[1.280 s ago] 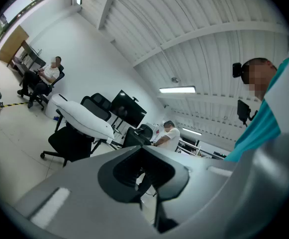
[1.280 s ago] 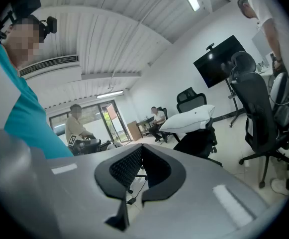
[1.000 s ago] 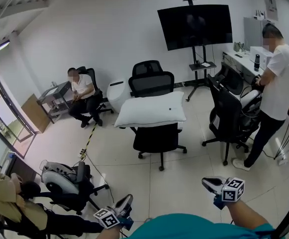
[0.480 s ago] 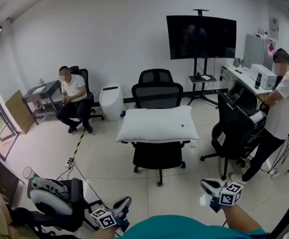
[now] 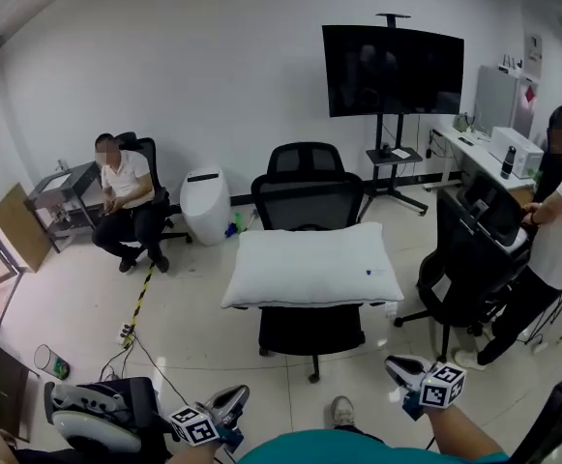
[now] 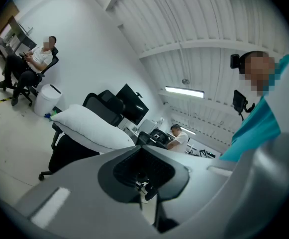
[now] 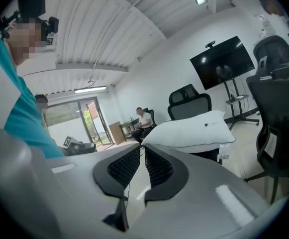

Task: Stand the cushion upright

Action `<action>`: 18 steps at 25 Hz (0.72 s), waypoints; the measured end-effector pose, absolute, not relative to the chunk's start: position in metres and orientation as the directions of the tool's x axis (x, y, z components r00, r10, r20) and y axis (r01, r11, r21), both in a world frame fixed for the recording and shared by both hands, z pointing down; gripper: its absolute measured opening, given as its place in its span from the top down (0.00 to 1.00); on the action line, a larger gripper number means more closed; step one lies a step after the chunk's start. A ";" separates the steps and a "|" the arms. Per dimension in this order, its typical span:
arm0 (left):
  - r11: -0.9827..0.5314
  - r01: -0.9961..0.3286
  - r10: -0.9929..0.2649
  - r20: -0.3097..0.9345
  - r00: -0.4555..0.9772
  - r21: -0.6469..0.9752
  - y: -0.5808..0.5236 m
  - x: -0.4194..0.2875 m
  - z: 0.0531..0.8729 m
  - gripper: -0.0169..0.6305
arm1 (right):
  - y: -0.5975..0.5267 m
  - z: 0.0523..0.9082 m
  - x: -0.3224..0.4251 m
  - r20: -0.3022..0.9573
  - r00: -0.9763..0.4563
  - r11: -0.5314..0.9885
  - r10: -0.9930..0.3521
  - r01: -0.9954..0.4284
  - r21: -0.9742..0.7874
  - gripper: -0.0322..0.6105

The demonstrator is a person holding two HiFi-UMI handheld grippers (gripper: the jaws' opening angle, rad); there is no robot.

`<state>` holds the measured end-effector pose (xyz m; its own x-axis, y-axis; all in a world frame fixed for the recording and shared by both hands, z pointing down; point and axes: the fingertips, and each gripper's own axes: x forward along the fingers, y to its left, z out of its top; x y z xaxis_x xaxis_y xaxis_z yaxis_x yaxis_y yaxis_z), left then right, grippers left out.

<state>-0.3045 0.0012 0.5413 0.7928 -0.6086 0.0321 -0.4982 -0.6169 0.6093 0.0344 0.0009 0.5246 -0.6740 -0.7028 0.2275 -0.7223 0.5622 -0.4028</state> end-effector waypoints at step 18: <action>-0.392 -0.765 -0.765 0.281 0.579 0.511 -0.332 -0.279 0.572 0.85 | -0.389 0.603 0.200 0.405 -0.603 0.484 -0.688 -0.796 -0.363 0.40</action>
